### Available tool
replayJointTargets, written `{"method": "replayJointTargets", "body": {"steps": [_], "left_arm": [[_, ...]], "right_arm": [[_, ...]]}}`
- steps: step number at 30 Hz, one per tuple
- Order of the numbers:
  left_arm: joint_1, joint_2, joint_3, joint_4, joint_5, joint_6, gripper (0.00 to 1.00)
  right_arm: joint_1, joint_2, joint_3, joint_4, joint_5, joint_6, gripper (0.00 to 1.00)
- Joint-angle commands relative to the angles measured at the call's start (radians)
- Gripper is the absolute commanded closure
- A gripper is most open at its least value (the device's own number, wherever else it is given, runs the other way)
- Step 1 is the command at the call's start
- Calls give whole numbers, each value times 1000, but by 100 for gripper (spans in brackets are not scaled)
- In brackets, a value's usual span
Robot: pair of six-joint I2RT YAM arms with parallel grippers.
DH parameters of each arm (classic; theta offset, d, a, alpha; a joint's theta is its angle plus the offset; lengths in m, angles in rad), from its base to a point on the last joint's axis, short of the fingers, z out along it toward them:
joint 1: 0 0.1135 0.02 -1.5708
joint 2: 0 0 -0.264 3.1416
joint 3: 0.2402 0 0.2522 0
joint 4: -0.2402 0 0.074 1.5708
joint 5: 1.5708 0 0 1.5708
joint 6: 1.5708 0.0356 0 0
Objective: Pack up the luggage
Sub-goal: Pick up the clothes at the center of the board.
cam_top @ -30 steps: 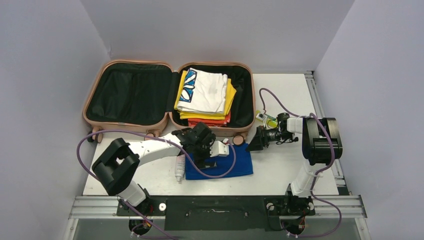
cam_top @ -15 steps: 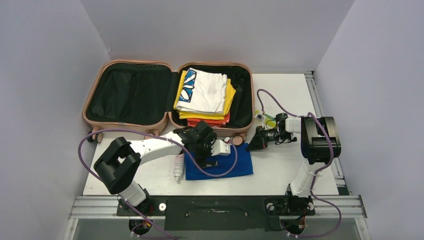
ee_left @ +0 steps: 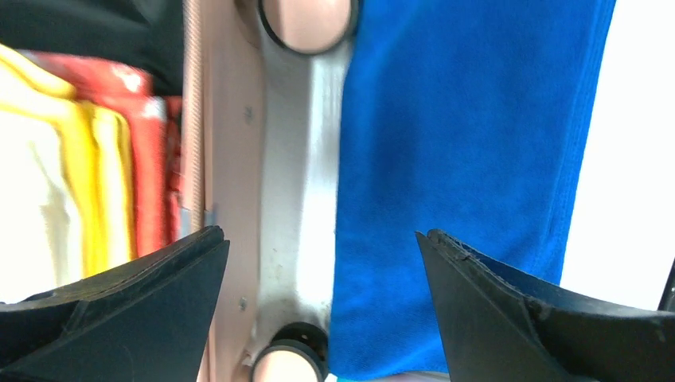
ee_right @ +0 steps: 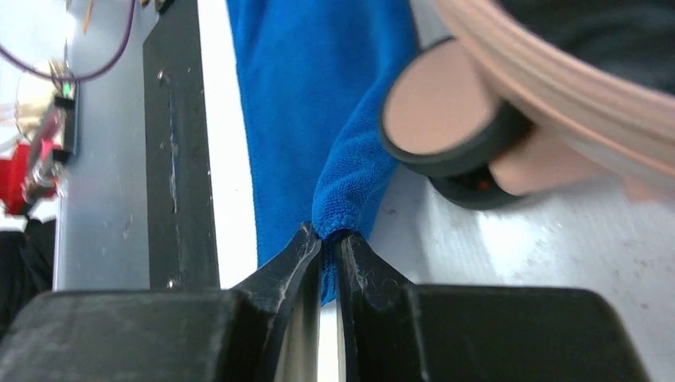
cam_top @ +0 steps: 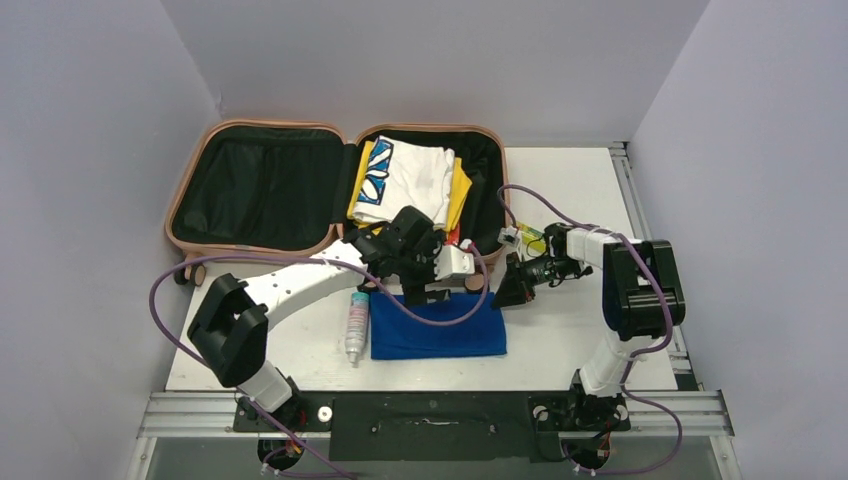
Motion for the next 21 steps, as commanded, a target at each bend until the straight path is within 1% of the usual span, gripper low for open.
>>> {"method": "replayJointTargets", "body": {"steps": [1, 3, 5, 6, 8, 11, 15, 17, 21], "left_arm": [[4, 25, 152, -42, 75, 11, 4], [3, 54, 213, -68, 129, 6, 3], [3, 90, 264, -100, 209, 10, 1], [3, 107, 285, -109, 247, 14, 3], [2, 138, 320, -121, 310, 28, 4], [2, 184, 346, -140, 392, 63, 4], [2, 228, 380, -172, 494, 105, 4], [-1, 243, 381, -161, 528, 100, 4], [-11, 281, 379, -132, 569, 80, 4]], "right_arm": [[34, -47, 74, -316, -30, -385, 95], [49, -45, 87, -386, -34, -464, 95], [60, -50, 94, -406, -28, -477, 95], [63, -58, 99, -408, -24, -476, 95], [68, -78, 107, -411, -15, -476, 95], [68, -122, 121, -399, 2, -451, 95], [68, -191, 112, -294, 39, -332, 95], [68, -215, 114, -251, 45, -281, 95], [68, -218, 150, -232, 46, -255, 95]]}}
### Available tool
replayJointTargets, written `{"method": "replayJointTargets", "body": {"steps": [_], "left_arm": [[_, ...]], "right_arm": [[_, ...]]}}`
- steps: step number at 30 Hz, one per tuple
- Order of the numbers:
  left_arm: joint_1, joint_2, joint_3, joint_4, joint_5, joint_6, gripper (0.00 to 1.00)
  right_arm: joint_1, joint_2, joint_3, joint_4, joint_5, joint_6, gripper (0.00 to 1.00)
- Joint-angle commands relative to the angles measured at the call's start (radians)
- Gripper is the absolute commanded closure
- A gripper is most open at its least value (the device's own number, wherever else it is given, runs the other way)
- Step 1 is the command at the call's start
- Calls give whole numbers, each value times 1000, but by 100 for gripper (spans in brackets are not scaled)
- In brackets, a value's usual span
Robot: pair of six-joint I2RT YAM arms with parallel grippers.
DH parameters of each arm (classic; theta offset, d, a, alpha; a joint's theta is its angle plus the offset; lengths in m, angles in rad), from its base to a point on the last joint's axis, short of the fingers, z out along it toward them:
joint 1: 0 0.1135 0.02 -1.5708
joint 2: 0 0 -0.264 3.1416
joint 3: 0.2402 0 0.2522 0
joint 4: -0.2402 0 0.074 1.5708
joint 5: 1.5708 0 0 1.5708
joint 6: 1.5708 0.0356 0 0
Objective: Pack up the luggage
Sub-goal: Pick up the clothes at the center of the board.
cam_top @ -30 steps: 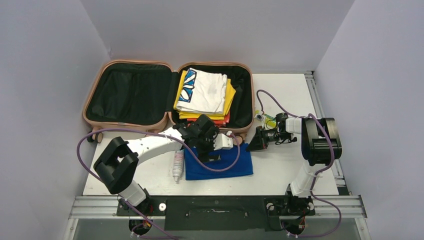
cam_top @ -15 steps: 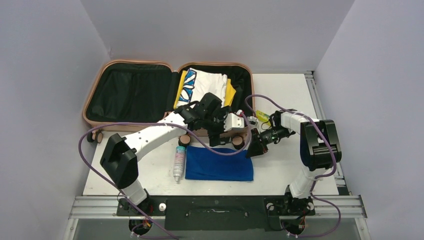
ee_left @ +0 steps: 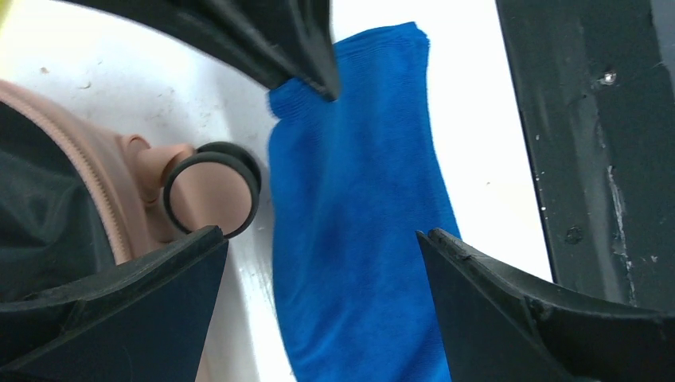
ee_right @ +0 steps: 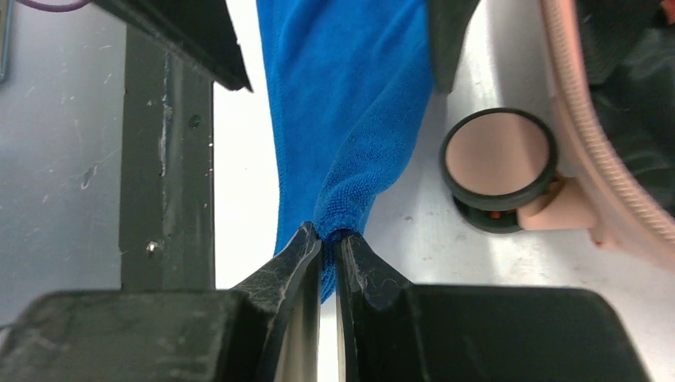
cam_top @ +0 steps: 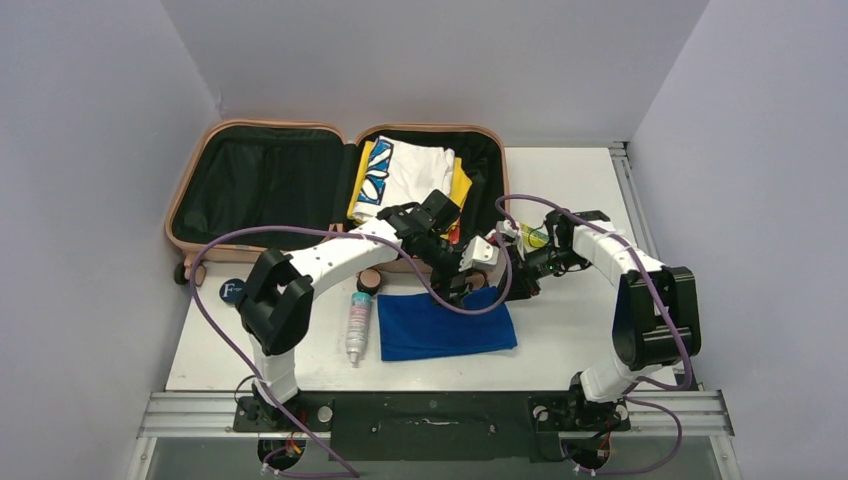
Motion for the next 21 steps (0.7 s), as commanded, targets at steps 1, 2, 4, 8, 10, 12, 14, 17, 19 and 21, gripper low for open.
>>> {"method": "replayJointTargets", "body": {"steps": [1, 2, 4, 8, 10, 12, 14, 17, 19, 21], "left_arm": [[-16, 31, 54, 25, 117, -4, 4], [-23, 40, 53, 46, 111, -26, 4], [-34, 60, 60, 70, 101, -56, 4], [-42, 101, 82, 119, 83, -128, 4], [-43, 113, 91, 127, 84, -146, 4], [-42, 123, 102, 135, 79, -166, 2], [-42, 133, 122, 137, 76, -188, 0], [-42, 151, 152, 141, 63, -219, 9], [-43, 161, 168, 142, 43, -234, 12], [-40, 167, 176, 146, 15, -238, 12]], "right_arm": [[5, -22, 64, 59, -22, 44, 95], [5, -21, 70, 59, -22, 44, 95], [6, -22, 81, 53, -24, 37, 95], [6, -25, 118, 26, -31, -1, 95], [6, -24, 136, 22, -36, 2, 95], [6, -20, 150, 21, -42, 5, 95], [6, -12, 165, 23, -43, 10, 95], [7, -2, 184, 15, -43, 4, 95], [10, 3, 193, 1, -35, -15, 95], [12, 12, 203, -32, -25, -50, 95]]}}
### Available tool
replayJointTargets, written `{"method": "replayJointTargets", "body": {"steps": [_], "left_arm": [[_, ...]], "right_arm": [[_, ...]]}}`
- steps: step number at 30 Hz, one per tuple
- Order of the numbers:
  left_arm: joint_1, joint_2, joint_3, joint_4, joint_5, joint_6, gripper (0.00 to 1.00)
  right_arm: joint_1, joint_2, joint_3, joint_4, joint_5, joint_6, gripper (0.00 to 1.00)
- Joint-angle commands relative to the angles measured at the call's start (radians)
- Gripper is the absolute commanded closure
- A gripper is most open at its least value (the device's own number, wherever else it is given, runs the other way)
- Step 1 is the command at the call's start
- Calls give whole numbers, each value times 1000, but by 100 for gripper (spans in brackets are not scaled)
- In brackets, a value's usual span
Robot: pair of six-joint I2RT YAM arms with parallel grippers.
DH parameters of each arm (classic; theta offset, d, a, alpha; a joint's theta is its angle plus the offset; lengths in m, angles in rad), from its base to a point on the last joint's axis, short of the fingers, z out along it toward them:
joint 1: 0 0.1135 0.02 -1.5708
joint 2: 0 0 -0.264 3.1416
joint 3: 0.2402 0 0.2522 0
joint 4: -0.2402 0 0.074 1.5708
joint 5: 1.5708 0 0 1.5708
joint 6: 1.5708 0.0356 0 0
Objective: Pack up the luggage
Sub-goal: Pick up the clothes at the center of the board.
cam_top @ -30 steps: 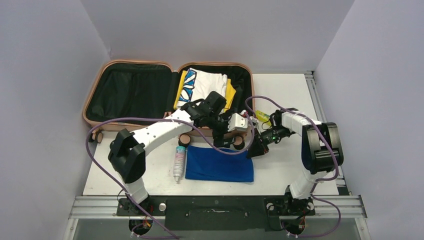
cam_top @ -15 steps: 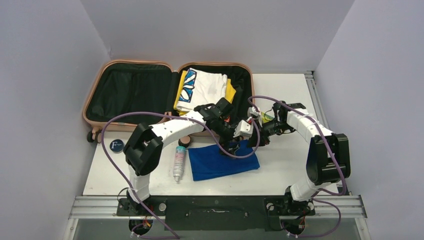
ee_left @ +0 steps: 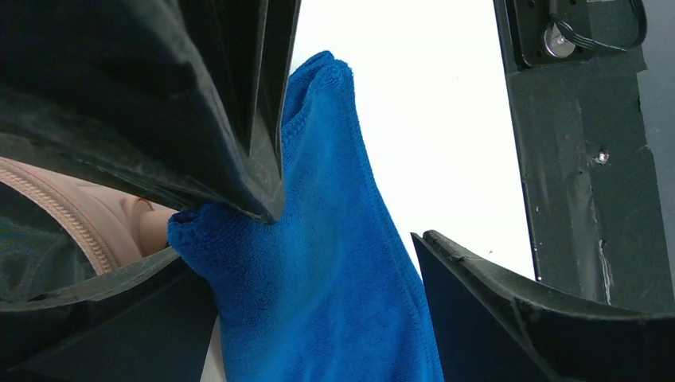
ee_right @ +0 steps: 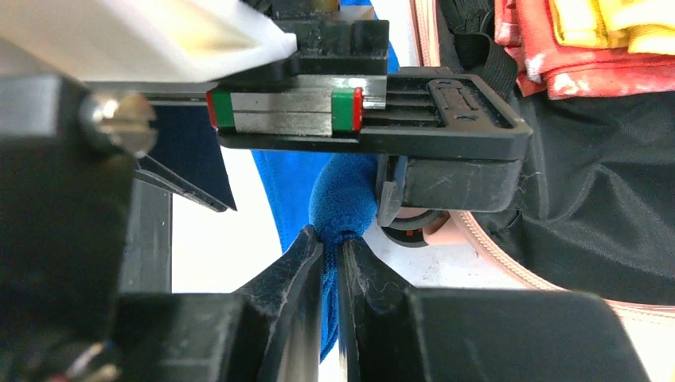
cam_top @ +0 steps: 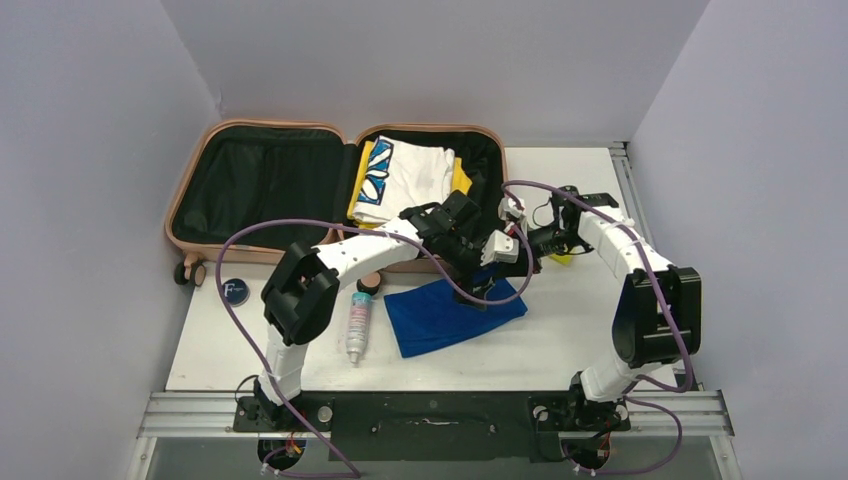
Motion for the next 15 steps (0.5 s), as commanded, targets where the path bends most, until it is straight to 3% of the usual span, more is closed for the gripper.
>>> {"method": "replayJointTargets", "body": {"steps": [1, 7, 12, 15], "left_arm": [[5, 21, 67, 59, -40, -60, 11], [36, 23, 85, 67, -41, -70, 13], [38, 38, 110, 59, -41, -78, 32], [41, 44, 120, 57, -44, -78, 33]], "right_arm": [[20, 14, 49, -80, -29, -107, 95], [21, 66, 94, -266, -40, -312, 95], [37, 82, 115, -317, -42, -387, 95], [51, 85, 118, -318, -38, -386, 95]]}}
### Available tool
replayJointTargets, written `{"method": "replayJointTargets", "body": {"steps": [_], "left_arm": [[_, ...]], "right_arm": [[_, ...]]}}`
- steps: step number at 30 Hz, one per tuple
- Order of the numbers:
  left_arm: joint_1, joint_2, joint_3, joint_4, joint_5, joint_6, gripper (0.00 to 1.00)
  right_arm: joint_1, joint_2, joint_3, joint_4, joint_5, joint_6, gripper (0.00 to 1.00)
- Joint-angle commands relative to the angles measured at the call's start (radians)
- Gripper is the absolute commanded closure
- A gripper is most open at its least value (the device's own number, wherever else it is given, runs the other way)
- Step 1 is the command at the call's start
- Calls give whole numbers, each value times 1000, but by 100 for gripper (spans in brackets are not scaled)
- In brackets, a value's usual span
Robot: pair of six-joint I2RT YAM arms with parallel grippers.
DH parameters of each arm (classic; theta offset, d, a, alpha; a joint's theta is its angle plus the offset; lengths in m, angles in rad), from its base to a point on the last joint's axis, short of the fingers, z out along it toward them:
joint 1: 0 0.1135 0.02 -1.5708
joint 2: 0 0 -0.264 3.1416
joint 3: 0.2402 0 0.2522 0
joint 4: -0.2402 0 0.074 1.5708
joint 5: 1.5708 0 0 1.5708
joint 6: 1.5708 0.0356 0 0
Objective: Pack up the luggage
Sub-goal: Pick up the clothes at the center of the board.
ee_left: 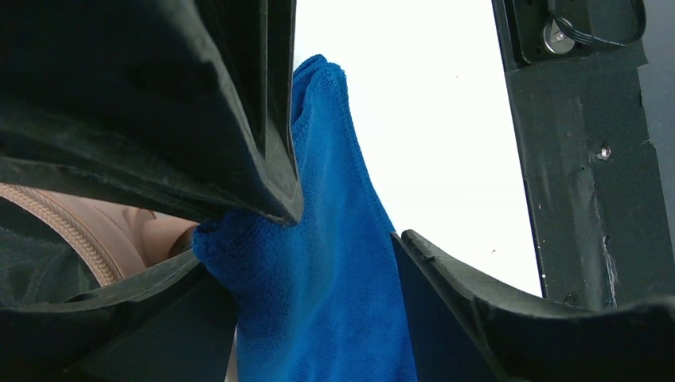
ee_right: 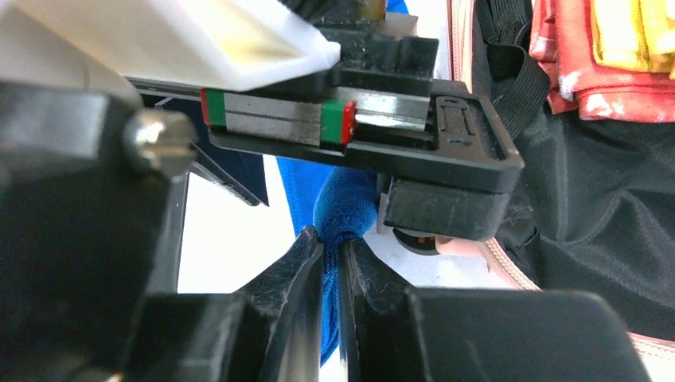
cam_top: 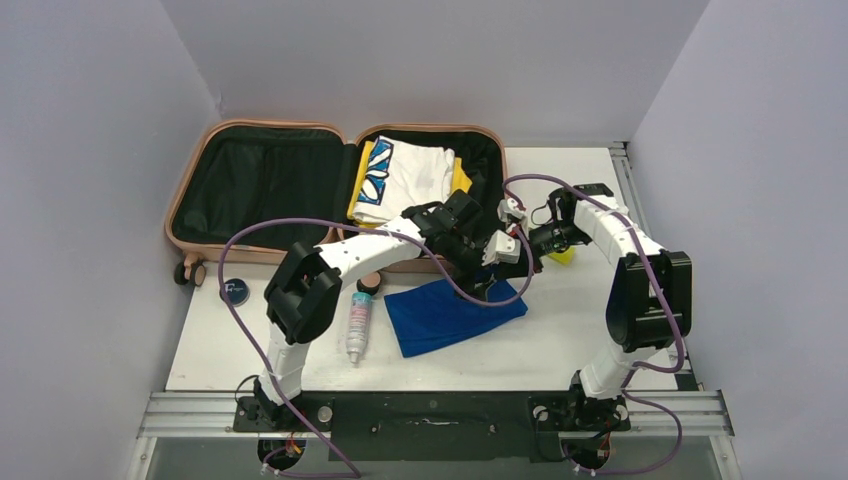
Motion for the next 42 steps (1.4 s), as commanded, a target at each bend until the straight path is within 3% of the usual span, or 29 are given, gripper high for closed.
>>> {"method": "replayJointTargets", "body": {"steps": [1, 5, 9, 13, 18, 20, 24, 26, 27, 29, 32, 35, 42], "left_arm": [[37, 27, 90, 72, -33, -87, 36], [41, 39, 114, 56, -26, -91, 41], [61, 48, 147, 43, 1, -101, 27], [94, 63, 180, 36, 75, -134, 28], [88, 85, 205, 20, 84, -149, 49], [80, 96, 214, 15, 78, -156, 70], [71, 111, 235, 5, 22, -161, 100], [71, 115, 240, 14, -19, -178, 100], [73, 116, 240, 19, -40, -188, 100], [78, 111, 238, 30, -83, -213, 100], [100, 90, 215, 80, -148, -266, 100], [131, 67, 190, 120, -185, -310, 100], [212, 40, 170, 126, -181, -322, 100]], "right_arm": [[59, -20, 20, -96, -12, -141, 95], [65, -23, 22, -96, -1, -146, 95], [74, -39, 19, -91, 19, -148, 95], [79, -47, 19, -81, 29, -140, 95], [88, -53, 20, -47, 28, -102, 95], [93, -58, 18, -26, 33, -85, 95], [102, -68, 13, 18, 52, -37, 95], [102, -79, 11, 54, 63, 15, 95], [102, -85, 9, 83, 71, 54, 90], [100, -111, -4, 168, 97, 150, 56], [92, -176, -48, 322, 163, 296, 26], [67, -223, -71, 426, 214, 389, 17], [-112, -229, -47, 452, 131, 472, 3]]}}
